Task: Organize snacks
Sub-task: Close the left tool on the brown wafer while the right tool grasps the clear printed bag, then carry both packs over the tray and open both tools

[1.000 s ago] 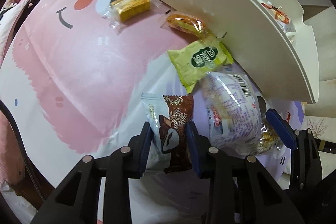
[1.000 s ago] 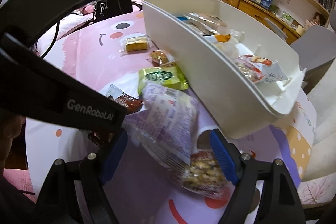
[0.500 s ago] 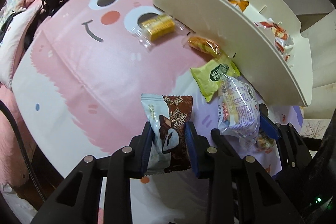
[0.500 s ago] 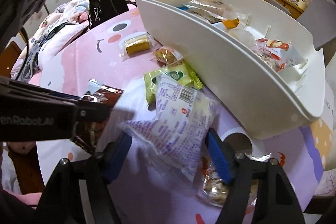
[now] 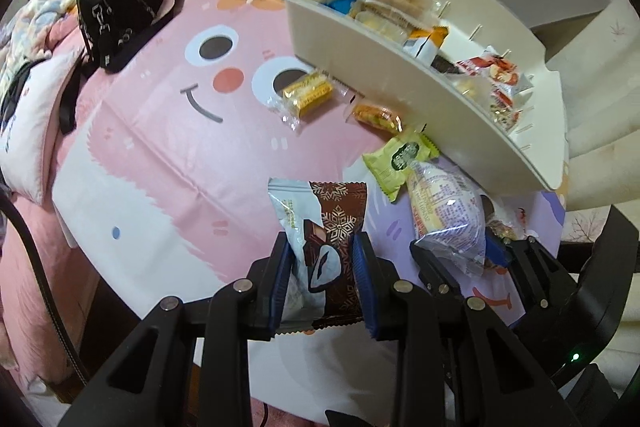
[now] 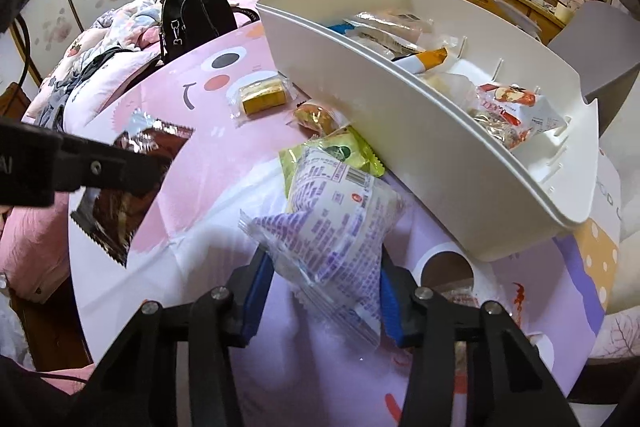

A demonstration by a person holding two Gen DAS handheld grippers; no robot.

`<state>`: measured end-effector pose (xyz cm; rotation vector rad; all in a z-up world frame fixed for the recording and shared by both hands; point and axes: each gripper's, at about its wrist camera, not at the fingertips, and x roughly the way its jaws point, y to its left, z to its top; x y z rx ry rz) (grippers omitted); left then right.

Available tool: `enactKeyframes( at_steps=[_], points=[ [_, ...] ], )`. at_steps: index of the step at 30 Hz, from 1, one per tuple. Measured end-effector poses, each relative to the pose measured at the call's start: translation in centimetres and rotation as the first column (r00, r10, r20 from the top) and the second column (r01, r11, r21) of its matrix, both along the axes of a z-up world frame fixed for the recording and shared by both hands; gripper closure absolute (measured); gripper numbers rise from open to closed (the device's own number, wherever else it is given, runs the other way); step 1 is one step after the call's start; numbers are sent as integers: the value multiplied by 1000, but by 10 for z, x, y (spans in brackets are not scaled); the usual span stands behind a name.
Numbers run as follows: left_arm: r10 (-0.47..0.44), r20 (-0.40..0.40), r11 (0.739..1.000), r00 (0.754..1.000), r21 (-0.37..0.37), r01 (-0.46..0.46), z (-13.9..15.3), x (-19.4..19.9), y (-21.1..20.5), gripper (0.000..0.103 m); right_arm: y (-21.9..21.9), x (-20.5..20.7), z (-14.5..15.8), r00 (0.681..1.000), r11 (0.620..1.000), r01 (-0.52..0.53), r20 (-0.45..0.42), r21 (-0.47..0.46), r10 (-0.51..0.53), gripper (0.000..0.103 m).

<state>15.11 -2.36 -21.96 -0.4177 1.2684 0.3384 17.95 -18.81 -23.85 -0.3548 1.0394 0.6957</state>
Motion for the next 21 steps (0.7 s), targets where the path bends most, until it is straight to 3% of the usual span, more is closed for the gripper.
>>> enactKeyframes(
  at_steps=[12,21],
  points=[
    [-145,88,989,985,38,142,66,16,14,74,8,-13,56,994,993,96,39,67,-98,56],
    [-317,135,948,939,78,309,107,57,30,74,24,3,97,965,970,228,113,86,-237,56]
  ],
)
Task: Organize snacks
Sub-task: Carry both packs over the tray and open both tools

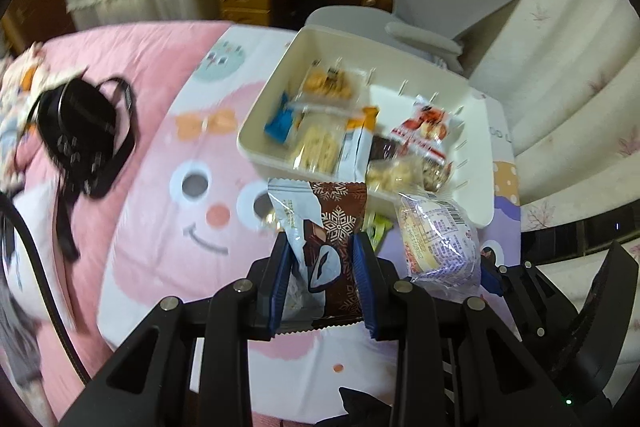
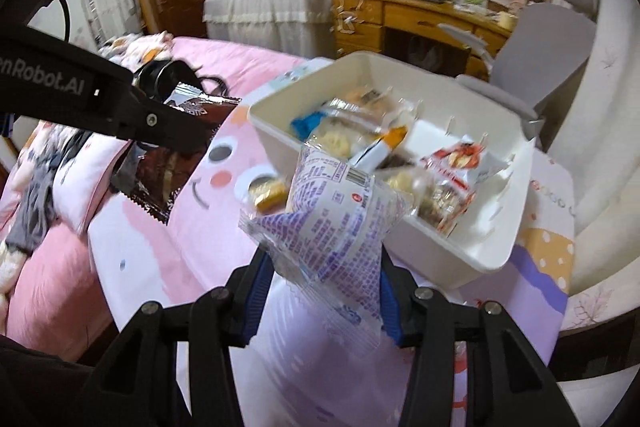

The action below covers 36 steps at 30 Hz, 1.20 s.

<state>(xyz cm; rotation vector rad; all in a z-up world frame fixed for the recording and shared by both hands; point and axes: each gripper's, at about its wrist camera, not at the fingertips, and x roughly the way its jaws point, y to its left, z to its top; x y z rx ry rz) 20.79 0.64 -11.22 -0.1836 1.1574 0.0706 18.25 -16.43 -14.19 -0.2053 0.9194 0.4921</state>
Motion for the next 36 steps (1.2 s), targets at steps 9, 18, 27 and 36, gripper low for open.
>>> enactKeyframes(
  at_steps=[9,18,27,36],
  points=[
    [-171,51,985,984,42,169,29,53,2,74,5,27,28,983,988,155,99,-7,-154,56],
    [-295,84,956,952,42,292,30,99,-9,74,-17,54,39,932,943,332,158,-4,-327,55],
    [-363,78,932,928,23,362,19,127,-28,73,-36,65,40,894,907,421,174,-9,-414,55],
    [-386,31,923,922,29,385,10,124,-48,46,-48,68,26,899,900,435,64,-32,-432,46]
  ],
)
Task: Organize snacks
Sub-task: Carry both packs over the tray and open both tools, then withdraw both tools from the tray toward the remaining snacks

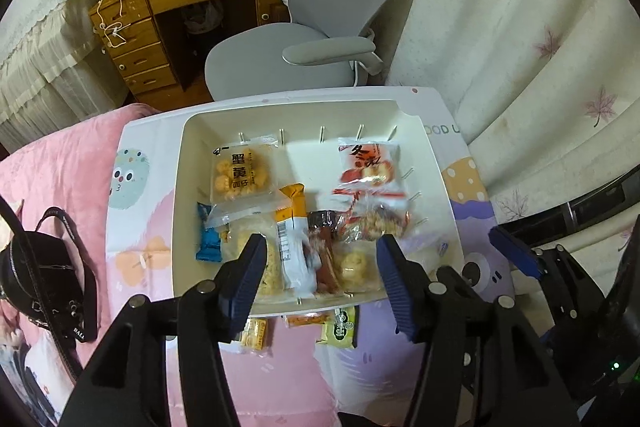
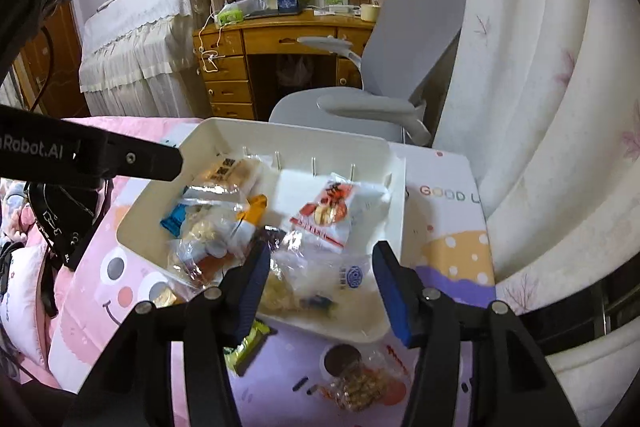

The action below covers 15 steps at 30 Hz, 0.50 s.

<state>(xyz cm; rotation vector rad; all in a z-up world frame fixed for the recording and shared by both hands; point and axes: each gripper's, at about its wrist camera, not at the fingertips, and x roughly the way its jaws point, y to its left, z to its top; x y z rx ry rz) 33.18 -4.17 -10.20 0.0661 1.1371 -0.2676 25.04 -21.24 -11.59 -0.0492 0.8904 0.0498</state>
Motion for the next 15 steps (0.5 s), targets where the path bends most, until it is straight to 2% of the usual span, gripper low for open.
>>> enactKeyframes(
  at_steps=[6,8,15],
  points=[
    [34,-7,999,999,25,-34,-1,-15,-11,44,-11,-14,2,1000,1000,-20,-14,11,20,41],
    [45,-14,999,999,29,-45,-1,-22,-15,41,-18,-21,3,999,999,-27,-18,21,28,41],
    [128,-31,990,991,69,-126,-7,-64,-23,36,-40,-43,1,997,995,-52,-57,86,57,39]
  ],
)
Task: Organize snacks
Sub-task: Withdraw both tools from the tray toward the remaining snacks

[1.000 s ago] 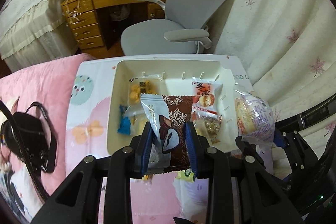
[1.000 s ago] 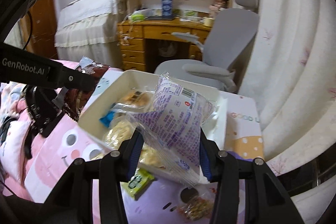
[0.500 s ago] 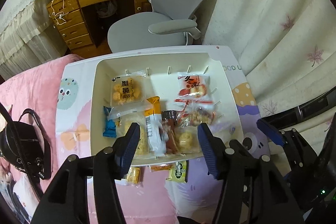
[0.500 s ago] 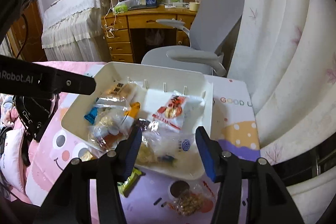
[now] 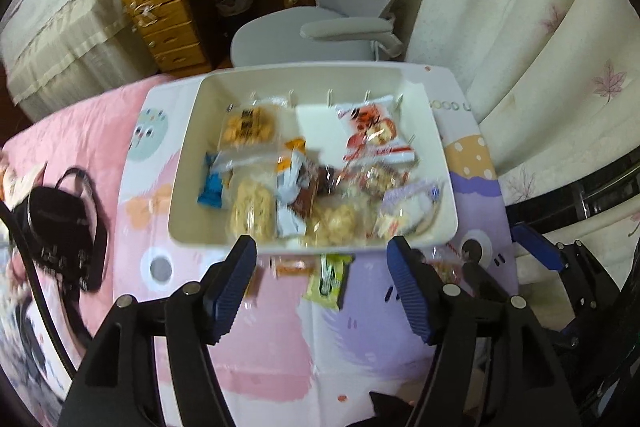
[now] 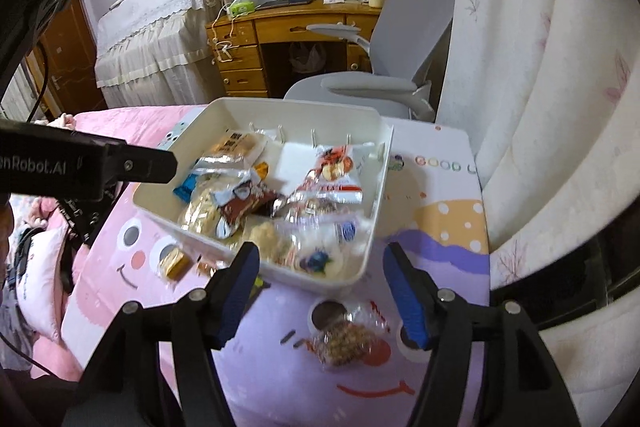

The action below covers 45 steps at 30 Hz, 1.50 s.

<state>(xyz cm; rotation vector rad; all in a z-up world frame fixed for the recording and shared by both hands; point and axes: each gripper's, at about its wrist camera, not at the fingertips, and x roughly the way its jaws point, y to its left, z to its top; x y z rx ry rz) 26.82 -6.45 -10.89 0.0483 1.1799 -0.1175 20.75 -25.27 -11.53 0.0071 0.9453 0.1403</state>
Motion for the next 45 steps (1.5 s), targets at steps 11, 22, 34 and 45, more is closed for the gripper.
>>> enactKeyframes(
  at_steps=[11,22,34,45],
  points=[
    [169,-30,986,985,14,-168,-17,-75,22,33,-36,-28,-22,992,985,28,-127,168,-7,38],
    [195,-3,981,981,11,-195,-20,-116,65,33,-24,-57,-29,982,973,81,-182,214,-41,38],
    [-4,65,1000,998,-28,6,-15,-121,138,33,41,-98,-30,946,927,301,-190,222,-262,38],
    [-224,77,971,972,-66,229,-24,-113,180,33,113,-130,-41,872,845,485,-196,226,-449,38]
  ],
)
